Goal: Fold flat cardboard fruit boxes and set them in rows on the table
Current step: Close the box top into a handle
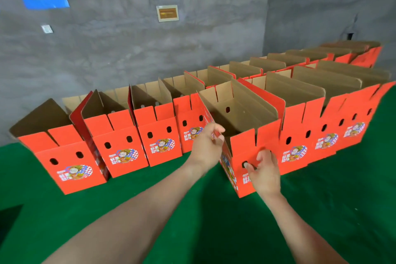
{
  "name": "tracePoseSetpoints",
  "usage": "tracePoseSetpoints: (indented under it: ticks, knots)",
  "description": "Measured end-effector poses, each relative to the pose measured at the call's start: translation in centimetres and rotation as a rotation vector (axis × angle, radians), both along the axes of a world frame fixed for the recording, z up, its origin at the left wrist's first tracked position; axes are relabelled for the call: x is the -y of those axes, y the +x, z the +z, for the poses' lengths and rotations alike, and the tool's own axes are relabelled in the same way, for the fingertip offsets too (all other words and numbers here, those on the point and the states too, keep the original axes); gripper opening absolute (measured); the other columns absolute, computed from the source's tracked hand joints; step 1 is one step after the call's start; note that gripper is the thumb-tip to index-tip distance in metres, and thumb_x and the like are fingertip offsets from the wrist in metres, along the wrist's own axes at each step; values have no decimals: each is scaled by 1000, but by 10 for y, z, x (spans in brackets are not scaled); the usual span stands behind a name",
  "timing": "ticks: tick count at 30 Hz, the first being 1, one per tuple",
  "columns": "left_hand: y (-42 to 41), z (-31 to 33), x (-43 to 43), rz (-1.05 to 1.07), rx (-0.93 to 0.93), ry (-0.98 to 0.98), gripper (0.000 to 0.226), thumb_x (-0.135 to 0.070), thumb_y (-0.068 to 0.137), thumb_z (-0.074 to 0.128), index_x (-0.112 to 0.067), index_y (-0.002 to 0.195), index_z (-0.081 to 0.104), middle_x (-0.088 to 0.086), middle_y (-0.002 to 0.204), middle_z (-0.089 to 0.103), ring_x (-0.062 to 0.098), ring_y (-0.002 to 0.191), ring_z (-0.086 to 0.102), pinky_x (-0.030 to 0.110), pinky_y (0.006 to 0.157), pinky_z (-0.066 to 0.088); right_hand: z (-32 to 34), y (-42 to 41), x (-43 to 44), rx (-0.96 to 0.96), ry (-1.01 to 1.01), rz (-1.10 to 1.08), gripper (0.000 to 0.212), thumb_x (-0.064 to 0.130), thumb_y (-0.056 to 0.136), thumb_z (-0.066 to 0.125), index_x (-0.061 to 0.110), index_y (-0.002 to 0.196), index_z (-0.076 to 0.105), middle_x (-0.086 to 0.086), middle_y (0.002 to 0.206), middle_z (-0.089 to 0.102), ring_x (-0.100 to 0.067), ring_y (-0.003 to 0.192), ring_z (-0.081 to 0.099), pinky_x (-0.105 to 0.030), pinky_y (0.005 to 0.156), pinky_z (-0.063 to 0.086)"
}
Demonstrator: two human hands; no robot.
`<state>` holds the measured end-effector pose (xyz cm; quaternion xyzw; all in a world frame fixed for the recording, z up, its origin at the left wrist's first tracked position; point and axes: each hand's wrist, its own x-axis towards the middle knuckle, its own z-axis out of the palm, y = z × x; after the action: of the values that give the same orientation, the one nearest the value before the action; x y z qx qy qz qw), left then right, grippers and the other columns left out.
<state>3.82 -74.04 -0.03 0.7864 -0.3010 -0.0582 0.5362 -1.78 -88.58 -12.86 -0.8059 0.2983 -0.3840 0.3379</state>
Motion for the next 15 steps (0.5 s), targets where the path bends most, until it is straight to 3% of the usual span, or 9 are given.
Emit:
tracePoseSetpoints:
  ticks: [1,3,5,7,10,12,14,15]
  knots:
    - [2,4,3,-57,-88,3,25,-6,97,45,-24,113,54,3,108,56,13,88,54,28,82,48,3,2,7,-7,-1,-1,39,7,74,77,12,85,40,-5,91,44,-35,76,52,-38,64,39]
    - [2,10,6,-181,-207,11,45,-4,99,40,-26,139,42,-3,138,46,12,125,44,36,109,36,7,5,19,-5,44,-15,33,7,77,74,7,90,45,-8,97,45,-36,81,53,-38,67,39]
    - [0,15,5,-245,-254,4,55,-1,100,36,-29,147,29,-6,151,33,11,139,30,35,114,27,9,5,23,10,105,-43,31,8,79,74,3,96,48,-14,108,47,-37,85,54,-39,71,42]
    - [0,18,3,-257,-268,2,58,1,100,33,-30,148,26,-5,153,30,11,141,26,30,110,26,8,2,14,85,73,-92,32,5,78,74,-2,100,51,-21,119,44,-41,90,55,-45,75,48]
    - [1,19,0,-267,-299,18,58,3,100,31,-26,149,24,-4,154,29,12,142,23,29,110,24,-5,-4,-11,247,-310,-104,26,-6,78,65,0,100,52,-26,113,50,-42,99,51,-49,81,46]
    - [3,19,-1,-264,-340,19,54,1,101,31,-21,149,25,-2,153,31,13,141,26,27,110,22,-10,-2,-33,221,-681,52,30,-3,75,58,10,102,53,-20,114,55,-35,105,49,-47,87,39]
    - [5,21,0,-255,-370,24,46,-7,103,30,-18,148,28,1,151,36,14,140,28,24,108,20,-5,11,-45,28,-1025,233,38,5,67,61,12,104,64,-15,123,59,-32,119,50,-46,101,32]
    - [5,23,0,-244,-375,22,44,-11,104,29,-17,147,30,3,150,38,15,140,29,20,106,19,3,20,-48,-206,-1148,260,45,11,67,66,12,111,67,-15,132,56,-33,129,46,-48,111,22]
